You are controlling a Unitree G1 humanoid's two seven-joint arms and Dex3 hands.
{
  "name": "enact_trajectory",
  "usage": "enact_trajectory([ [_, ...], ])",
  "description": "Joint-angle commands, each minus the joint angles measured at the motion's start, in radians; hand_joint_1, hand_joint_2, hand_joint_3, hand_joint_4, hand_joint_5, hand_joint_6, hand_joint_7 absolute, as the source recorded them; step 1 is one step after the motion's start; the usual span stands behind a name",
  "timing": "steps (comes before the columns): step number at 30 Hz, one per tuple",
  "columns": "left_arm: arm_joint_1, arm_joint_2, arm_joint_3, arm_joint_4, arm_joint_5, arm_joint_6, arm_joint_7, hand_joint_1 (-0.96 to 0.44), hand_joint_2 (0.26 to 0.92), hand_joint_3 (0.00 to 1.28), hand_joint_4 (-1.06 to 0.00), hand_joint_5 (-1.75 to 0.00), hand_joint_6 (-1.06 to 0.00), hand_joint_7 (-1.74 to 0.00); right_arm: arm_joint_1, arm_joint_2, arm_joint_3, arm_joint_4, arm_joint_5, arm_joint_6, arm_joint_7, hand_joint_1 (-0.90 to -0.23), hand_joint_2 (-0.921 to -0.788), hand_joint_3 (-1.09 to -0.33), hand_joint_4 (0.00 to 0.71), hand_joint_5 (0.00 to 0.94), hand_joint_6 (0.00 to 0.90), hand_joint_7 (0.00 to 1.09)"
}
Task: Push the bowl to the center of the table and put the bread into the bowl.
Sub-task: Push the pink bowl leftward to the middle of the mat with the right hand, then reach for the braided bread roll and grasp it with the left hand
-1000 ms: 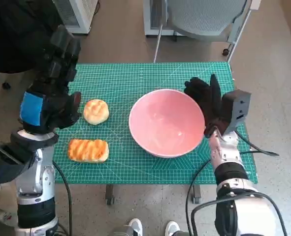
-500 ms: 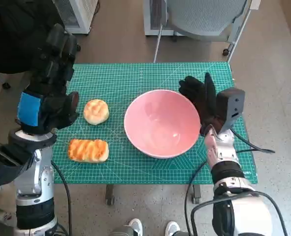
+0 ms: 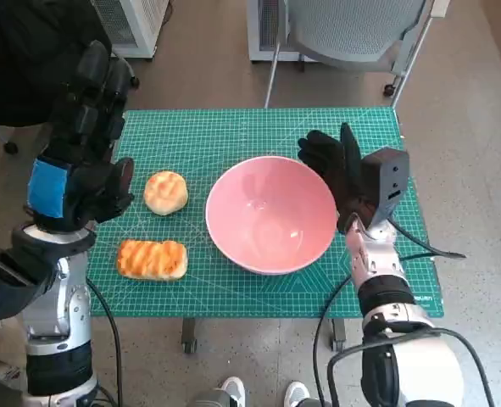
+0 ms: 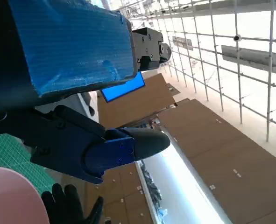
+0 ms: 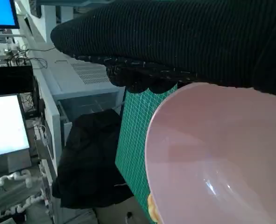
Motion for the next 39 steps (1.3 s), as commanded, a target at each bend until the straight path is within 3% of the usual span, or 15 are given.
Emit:
enact_trajectory([
  [1, 0.011, 0.011, 0.002, -0.001, 0.009, -0.010, 0.004, -0.59, 0.921, 0.58, 0.00, 0.00, 0.00, -0.19, 0.006, 0.001, -0.007, 0.016, -0.002, 0.018, -0.003, -0.675, -0.921, -0.867, 0.288, 0.002, 0.384, 0.00],
  [9, 0.009, 0.007, 0.003, 0.010, 0.009, -0.018, 0.001, -0.59, 0.921, 0.58, 0.00, 0.00, 0.00, -0.19, -0.004, -0.018, -0.013, 0.011, -0.002, 0.000, 0.011, -0.698, -0.921, -0.860, 0.291, 0.003, 0.395, 0.01],
  [16, -0.001, 0.007, 0.003, 0.025, 0.006, -0.022, -0.002, -0.60, 0.921, 0.58, 0.00, 0.00, 0.00, -0.19, -0.017, -0.050, -0.014, 0.002, -0.001, -0.057, 0.040, -0.703, -0.921, -0.860, 0.294, 0.003, 0.396, 0.01],
  [24, -0.010, 0.008, 0.004, 0.033, 0.001, -0.023, -0.003, -0.60, 0.921, 0.58, 0.00, 0.00, 0.00, -0.19, -0.031, -0.077, -0.034, -0.007, 0.022, -0.134, 0.100, -0.738, -0.921, -0.826, 0.263, 0.000, 0.374, 0.00],
  [27, -0.013, 0.006, 0.002, 0.034, 0.000, -0.023, -0.003, -0.60, 0.921, 0.58, 0.00, 0.00, 0.00, -0.19, -0.039, -0.092, -0.051, -0.016, 0.044, -0.179, 0.150, -0.748, -0.921, -0.814, 0.237, 0.000, 0.350, 0.00],
  [31, -0.017, 0.002, 0.002, 0.049, -0.003, -0.033, -0.005, -0.61, 0.921, 0.58, 0.00, 0.00, 0.00, -0.18, -0.045, -0.112, -0.061, -0.052, 0.082, -0.295, 0.269, -0.769, -0.921, -0.801, 0.213, 0.000, 0.307, 0.00],
  [39, -0.025, 0.006, 0.006, 0.069, -0.011, -0.044, -0.014, -0.60, 0.921, 0.58, 0.00, 0.00, 0.00, -0.18, -0.044, -0.109, -0.094, -0.095, 0.176, -0.391, 0.443, -0.785, -0.921, -0.783, 0.196, 0.000, 0.290, 0.00],
])
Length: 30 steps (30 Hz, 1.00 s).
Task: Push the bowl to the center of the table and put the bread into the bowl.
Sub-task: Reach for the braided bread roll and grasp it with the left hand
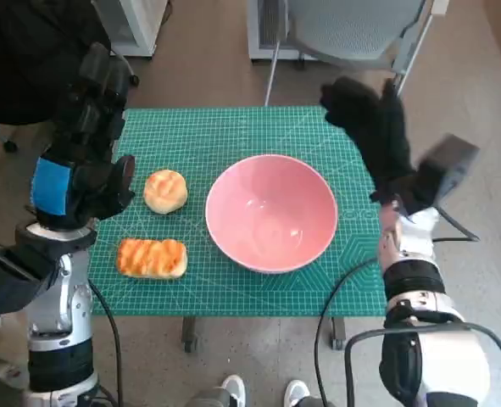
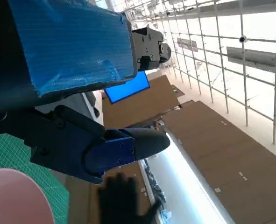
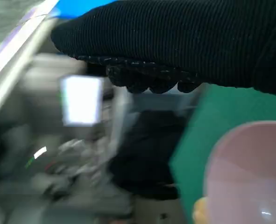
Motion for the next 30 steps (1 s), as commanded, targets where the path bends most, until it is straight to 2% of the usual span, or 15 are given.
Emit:
enact_trajectory([
  [1, -0.015, 0.007, 0.005, 0.010, -0.014, -0.018, -0.008, -0.60, 0.921, 0.58, 0.00, 0.00, 0.00, -0.18, 0.009, 0.001, -0.022, -0.022, 0.063, -0.043, 0.108, -0.786, -0.921, -0.782, 0.195, 0.000, 0.290, 0.00],
  [6, -0.016, 0.008, 0.003, 0.005, -0.019, -0.016, -0.008, -0.61, 0.921, 0.58, 0.00, 0.00, 0.00, -0.17, 0.011, 0.014, -0.038, -0.060, 0.133, -0.096, 0.230, -0.782, -0.921, -0.776, 0.179, 0.000, 0.269, 0.00],
  [10, -0.015, 0.010, 0.003, 0.002, -0.022, -0.015, -0.011, -0.61, 0.921, 0.58, 0.00, 0.00, 0.00, -0.17, 0.009, 0.018, -0.044, -0.074, 0.173, -0.112, 0.291, -0.778, -0.921, -0.772, 0.182, 0.003, 0.264, 0.00],
  [13, -0.008, 0.014, 0.005, -0.008, -0.024, -0.013, -0.014, -0.61, 0.921, 0.58, 0.00, 0.00, 0.00, -0.17, 0.008, 0.019, -0.044, -0.083, 0.195, -0.117, 0.322, -0.787, -0.921, -0.770, 0.184, 0.003, 0.266, 0.00],
  [17, 0.002, 0.022, 0.007, -0.022, -0.017, -0.009, -0.014, -0.63, 0.921, 0.54, 0.00, 0.00, 0.00, -0.17, 0.010, 0.020, -0.041, -0.089, 0.210, -0.126, 0.343, -0.798, -0.921, -0.769, 0.184, 0.003, 0.272, 0.01],
  [19, 0.061, 0.145, -0.014, -0.131, 0.179, 0.066, -0.010, -0.61, 0.855, 0.38, -0.01, 0.00, 0.00, -0.22, 0.013, 0.019, -0.041, -0.095, 0.217, -0.130, 0.359, -0.799, -0.921, -0.766, 0.187, 0.004, 0.276, 0.01],
  [20, 0.079, 0.180, -0.019, -0.165, 0.238, 0.090, -0.009, -0.61, 0.843, 0.35, -0.01, 0.00, 0.00, -0.22, 0.013, 0.018, -0.041, -0.096, 0.219, -0.131, 0.364, -0.798, -0.921, -0.766, 0.187, 0.003, 0.276, 0.01],
  [22, 0.149, 0.399, -0.048, -0.397, 0.485, 0.378, -0.167, -0.60, 0.807, 0.26, 0.00, 0.00, 0.00, -0.21, 0.016, 0.018, -0.043, -0.101, 0.223, -0.139, 0.374, -0.794, -0.921, -0.767, 0.186, 0.002, 0.275, 0.01],
  [24, 0.181, 0.532, -0.076, -0.547, 0.589, 0.616, -0.288, -0.44, 0.732, 0.12, 0.00, 0.00, -0.03, -0.16, 0.017, 0.019, -0.045, -0.105, 0.226, -0.146, 0.382, -0.775, -0.921, -0.770, 0.185, 0.001, 0.274, 0.01],
  [27, 0.192, 0.551, -0.097, -0.611, 0.597, 0.744, -0.324, -0.25, 0.684, 0.04, 0.00, 0.00, -0.10, -0.11, 0.018, 0.019, -0.047, -0.107, 0.231, -0.149, 0.390, -0.751, -0.921, -0.784, 0.184, 0.001, 0.272, 0.00],
  [30, 0.227, 0.515, -0.099, -0.642, 0.611, 0.767, -0.305, -0.17, 0.670, 0.02, -0.01, 0.00, -0.14, -0.09, 0.018, 0.019, -0.049, -0.109, 0.237, -0.149, 0.396, -0.740, -0.921, -0.790, 0.184, 0.001, 0.271, 0.00],
])
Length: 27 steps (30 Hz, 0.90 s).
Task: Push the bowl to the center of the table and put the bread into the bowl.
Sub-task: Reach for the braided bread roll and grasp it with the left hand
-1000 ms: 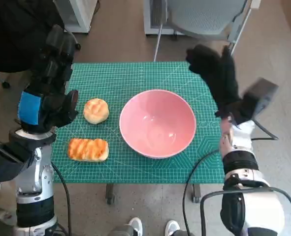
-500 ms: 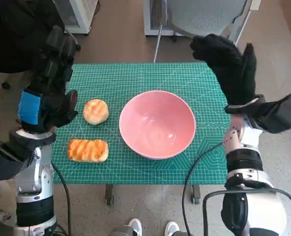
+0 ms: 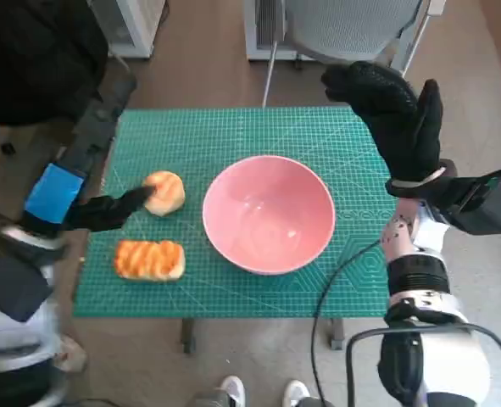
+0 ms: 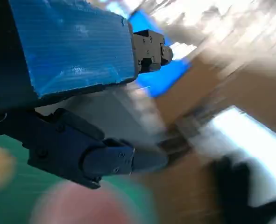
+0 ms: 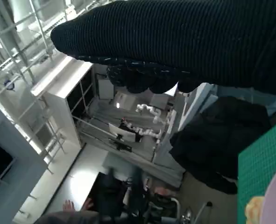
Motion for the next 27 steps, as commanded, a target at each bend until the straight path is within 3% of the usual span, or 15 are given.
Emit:
enact_trajectory([
  [1, 0.124, 0.187, -0.076, -0.345, 0.218, 0.388, -0.153, -0.12, 0.668, 0.01, -0.03, -0.01, -0.17, -0.09, 0.019, 0.000, -0.012, -0.003, 0.038, -0.010, 0.054, -0.733, -0.921, -0.793, 0.184, 0.000, 0.271, 0.00],
  [9, 0.146, 0.180, -0.152, -0.424, 0.331, 0.511, -0.165, -0.05, 0.667, 0.00, -0.12, -0.01, -0.27, -0.04, 0.019, 0.000, -0.006, 0.003, 0.043, -0.010, 0.058, -0.721, -0.921, -0.797, 0.186, 0.001, 0.270, 0.00],
  [15, 0.130, 0.180, -0.244, -0.462, 0.386, 0.613, -0.188, -0.03, 0.675, 0.00, -0.14, -0.01, -0.31, -0.04, 0.018, 0.000, -0.001, 0.010, 0.039, 0.003, 0.056, -0.754, -0.921, -0.789, 0.198, 0.006, 0.272, 0.00],
  [27, 0.096, 0.201, -0.361, -0.440, 0.443, 0.670, -0.225, -0.06, 0.680, 0.00, -0.14, 0.00, -0.33, -0.02, 0.021, -0.005, 0.007, 0.015, 0.033, 0.015, 0.061, -0.758, -0.921, -0.780, 0.198, 0.003, 0.268, 0.00],
])
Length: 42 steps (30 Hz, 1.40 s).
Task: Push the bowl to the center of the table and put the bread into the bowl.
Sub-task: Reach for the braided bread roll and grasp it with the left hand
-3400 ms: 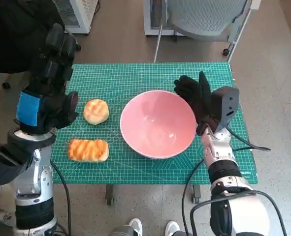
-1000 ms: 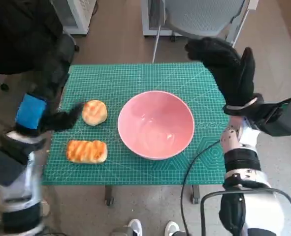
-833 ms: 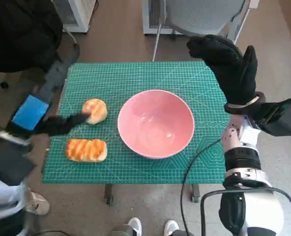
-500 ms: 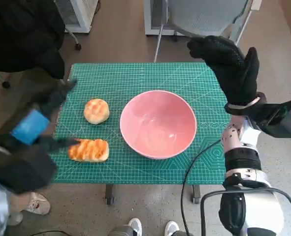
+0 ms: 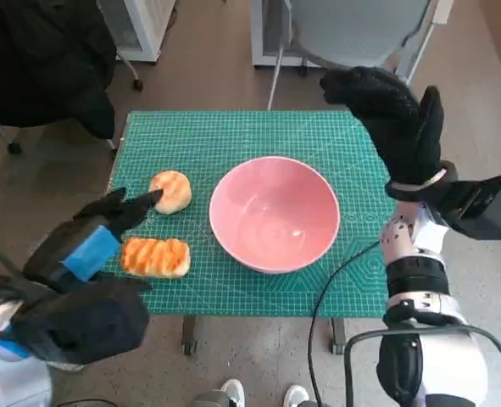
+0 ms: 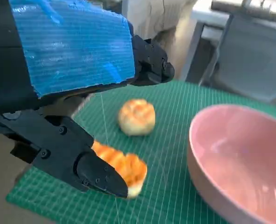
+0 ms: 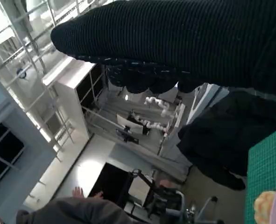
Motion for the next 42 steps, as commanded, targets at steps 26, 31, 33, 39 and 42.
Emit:
enact_trajectory([
  [26, -0.031, -0.043, -0.166, 0.196, 0.128, -0.034, 0.035, -0.09, 0.696, 0.01, -0.19, -0.01, -0.39, -0.02, 0.030, -0.013, 0.009, 0.012, -0.008, 0.020, 0.010, -0.722, -0.921, -0.782, 0.196, 0.000, 0.253, 0.00],
  [31, -0.033, -0.058, -0.188, 0.232, 0.158, -0.032, 0.043, -0.10, 0.699, 0.01, -0.20, -0.01, -0.40, -0.01, 0.031, -0.013, 0.012, 0.012, -0.010, 0.023, 0.010, -0.723, -0.921, -0.781, 0.196, 0.001, 0.254, 0.00],
  [33, -0.038, -0.066, -0.200, 0.249, 0.175, -0.028, 0.046, -0.11, 0.699, 0.01, -0.20, -0.01, -0.40, -0.01, 0.031, -0.015, 0.013, 0.011, -0.011, 0.022, 0.011, -0.723, -0.921, -0.781, 0.196, 0.000, 0.253, 0.00],
  [39, -0.046, -0.084, -0.229, 0.289, 0.237, -0.032, 0.053, -0.13, 0.703, 0.01, -0.21, -0.01, -0.40, -0.01, 0.032, -0.016, 0.016, 0.009, -0.012, 0.019, 0.015, -0.723, -0.921, -0.781, 0.196, 0.000, 0.254, 0.00],
  [42, -0.053, -0.096, -0.247, 0.316, 0.273, -0.034, 0.056, -0.16, 0.710, 0.01, -0.21, -0.01, -0.41, -0.01, 0.031, -0.016, 0.017, 0.009, -0.011, 0.019, 0.015, -0.723, -0.921, -0.780, 0.197, 0.001, 0.254, 0.00],
])
